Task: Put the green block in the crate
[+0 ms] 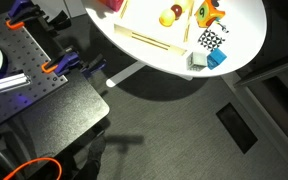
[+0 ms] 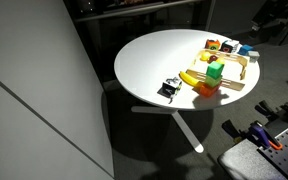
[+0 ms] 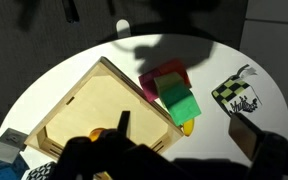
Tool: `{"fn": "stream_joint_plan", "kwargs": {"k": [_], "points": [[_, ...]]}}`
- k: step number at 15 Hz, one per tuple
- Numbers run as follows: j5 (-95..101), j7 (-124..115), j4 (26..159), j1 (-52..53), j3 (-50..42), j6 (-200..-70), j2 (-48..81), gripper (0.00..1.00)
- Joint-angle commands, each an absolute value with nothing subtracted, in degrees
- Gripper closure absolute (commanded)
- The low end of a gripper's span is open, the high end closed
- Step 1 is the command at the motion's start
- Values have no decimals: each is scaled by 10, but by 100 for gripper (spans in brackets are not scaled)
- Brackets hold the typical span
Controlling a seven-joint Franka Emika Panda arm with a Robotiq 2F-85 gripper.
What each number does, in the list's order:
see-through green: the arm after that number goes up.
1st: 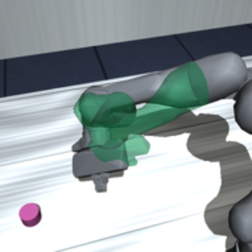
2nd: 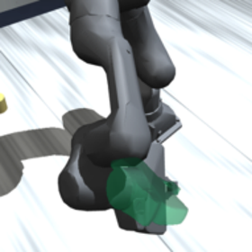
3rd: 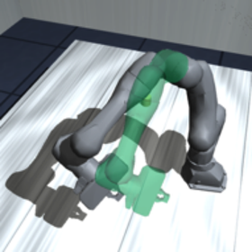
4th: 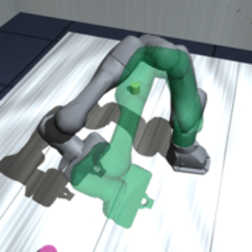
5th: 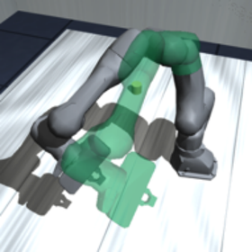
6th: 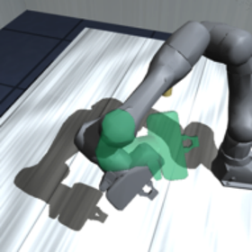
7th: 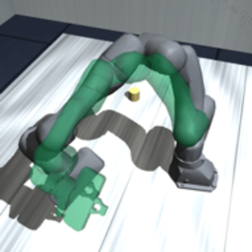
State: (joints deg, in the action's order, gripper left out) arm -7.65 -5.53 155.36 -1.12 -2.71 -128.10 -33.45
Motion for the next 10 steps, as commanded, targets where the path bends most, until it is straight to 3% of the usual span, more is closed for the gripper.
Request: {"fn": "stream_joint_plan", "kwargs": {"k": [1,10], "points": [[-97,-55,1499,-3,-25,-1274,-260,0],[-128,0,1414,27,-25,-1259,-135,0]]}}
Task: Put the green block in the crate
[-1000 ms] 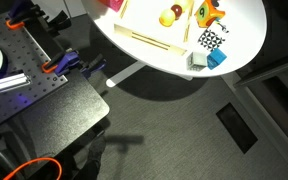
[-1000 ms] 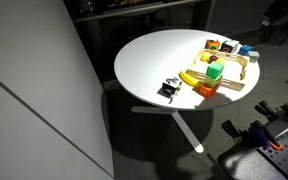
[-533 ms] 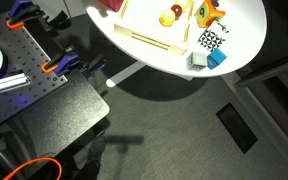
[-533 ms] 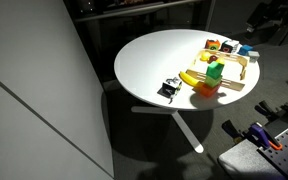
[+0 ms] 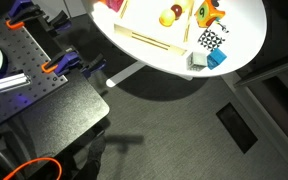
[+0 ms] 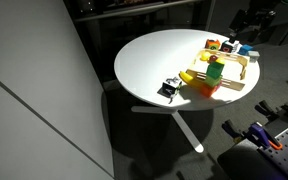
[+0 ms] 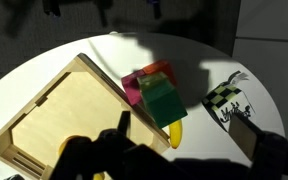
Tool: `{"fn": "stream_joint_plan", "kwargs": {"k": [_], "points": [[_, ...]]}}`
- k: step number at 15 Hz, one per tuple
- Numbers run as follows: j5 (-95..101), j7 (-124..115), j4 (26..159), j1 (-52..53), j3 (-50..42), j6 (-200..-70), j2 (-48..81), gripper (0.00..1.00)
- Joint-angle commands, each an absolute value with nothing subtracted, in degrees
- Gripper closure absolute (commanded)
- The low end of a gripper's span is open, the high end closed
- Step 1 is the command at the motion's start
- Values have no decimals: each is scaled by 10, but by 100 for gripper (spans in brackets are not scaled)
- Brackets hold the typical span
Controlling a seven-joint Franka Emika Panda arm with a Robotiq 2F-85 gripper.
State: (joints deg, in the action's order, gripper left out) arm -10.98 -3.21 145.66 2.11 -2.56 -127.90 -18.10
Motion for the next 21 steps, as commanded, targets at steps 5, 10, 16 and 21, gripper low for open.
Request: {"fn": "stream_joint_plan", "kwargs": {"k": [5,10,16,21], "points": [[-126,37,1381,30,-17,-1259,-69,0],[-111,61,1369,30,0,-1269,-20,0],[-56,57,1380,31,18,-1301,14,0],[-7,48,1382,32,25,-1335,36,0]]}}
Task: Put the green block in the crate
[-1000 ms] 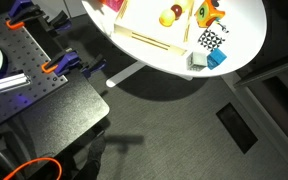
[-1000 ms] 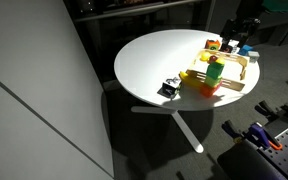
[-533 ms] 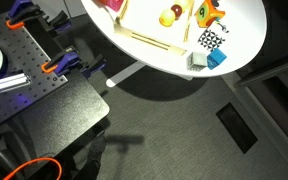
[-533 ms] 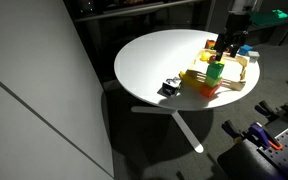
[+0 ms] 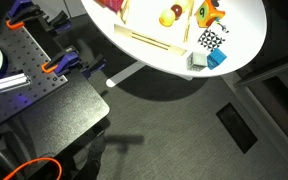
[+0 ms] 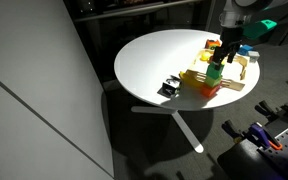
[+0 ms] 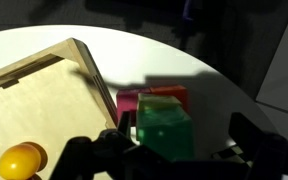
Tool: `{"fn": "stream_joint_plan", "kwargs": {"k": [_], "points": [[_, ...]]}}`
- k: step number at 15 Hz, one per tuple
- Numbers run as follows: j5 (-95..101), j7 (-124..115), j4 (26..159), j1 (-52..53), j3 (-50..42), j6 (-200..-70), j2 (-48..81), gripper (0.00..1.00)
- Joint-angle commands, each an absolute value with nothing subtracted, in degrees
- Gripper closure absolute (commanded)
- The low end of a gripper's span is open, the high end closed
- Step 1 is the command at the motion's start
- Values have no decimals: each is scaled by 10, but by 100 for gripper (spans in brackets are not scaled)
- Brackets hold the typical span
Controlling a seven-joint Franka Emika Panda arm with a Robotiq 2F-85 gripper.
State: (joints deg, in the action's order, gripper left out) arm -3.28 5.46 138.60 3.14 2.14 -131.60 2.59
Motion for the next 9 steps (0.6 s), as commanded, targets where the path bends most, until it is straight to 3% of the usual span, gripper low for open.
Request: {"fn": "stream_joint_plan", "kwargs": {"k": [1,9], "points": [[-1,47,1381,32,26,-1341,39,0],[5,43,1380,33,31,-1400,66,0]]}}
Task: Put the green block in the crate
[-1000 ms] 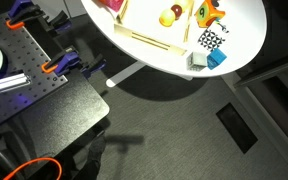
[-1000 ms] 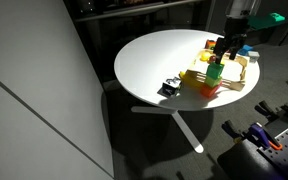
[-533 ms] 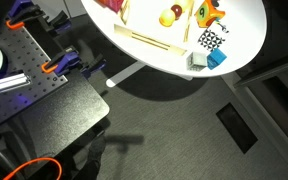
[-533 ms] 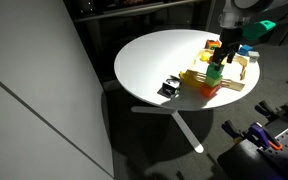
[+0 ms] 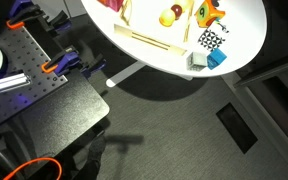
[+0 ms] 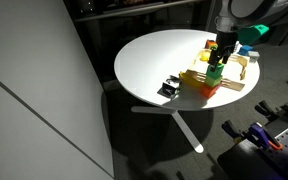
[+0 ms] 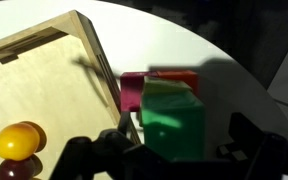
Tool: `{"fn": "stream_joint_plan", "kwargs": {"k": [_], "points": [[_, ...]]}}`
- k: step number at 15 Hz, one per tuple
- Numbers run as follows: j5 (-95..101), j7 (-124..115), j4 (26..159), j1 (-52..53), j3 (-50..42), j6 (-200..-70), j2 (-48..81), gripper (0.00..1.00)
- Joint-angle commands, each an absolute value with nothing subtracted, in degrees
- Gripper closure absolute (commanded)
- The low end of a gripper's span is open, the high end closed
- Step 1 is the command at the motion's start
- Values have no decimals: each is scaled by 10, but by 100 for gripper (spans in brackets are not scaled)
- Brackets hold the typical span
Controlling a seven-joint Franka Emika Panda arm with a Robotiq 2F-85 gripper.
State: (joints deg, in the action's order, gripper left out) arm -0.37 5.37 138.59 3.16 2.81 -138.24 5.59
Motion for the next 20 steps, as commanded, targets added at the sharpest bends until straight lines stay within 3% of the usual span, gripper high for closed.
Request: {"fn": "stream_joint_plan", "kwargs": {"k": [1,4,5,7,11,12,15,20], "points": [[5,43,1380,33,31,-1406,71,0],[11,41,1381,34,30,-1428,80,1],[11,42,1382,34,30,-1434,83,25],[18,36,1383,34,28,-1445,87,29],[36,7,1381,34,21,-1458,86,65],[35,2,1381,32,19,-1456,83,70],[24,-5,1376,28,16,-1445,74,75],[26,-18,1365,14,-3,-1432,68,76]]}}
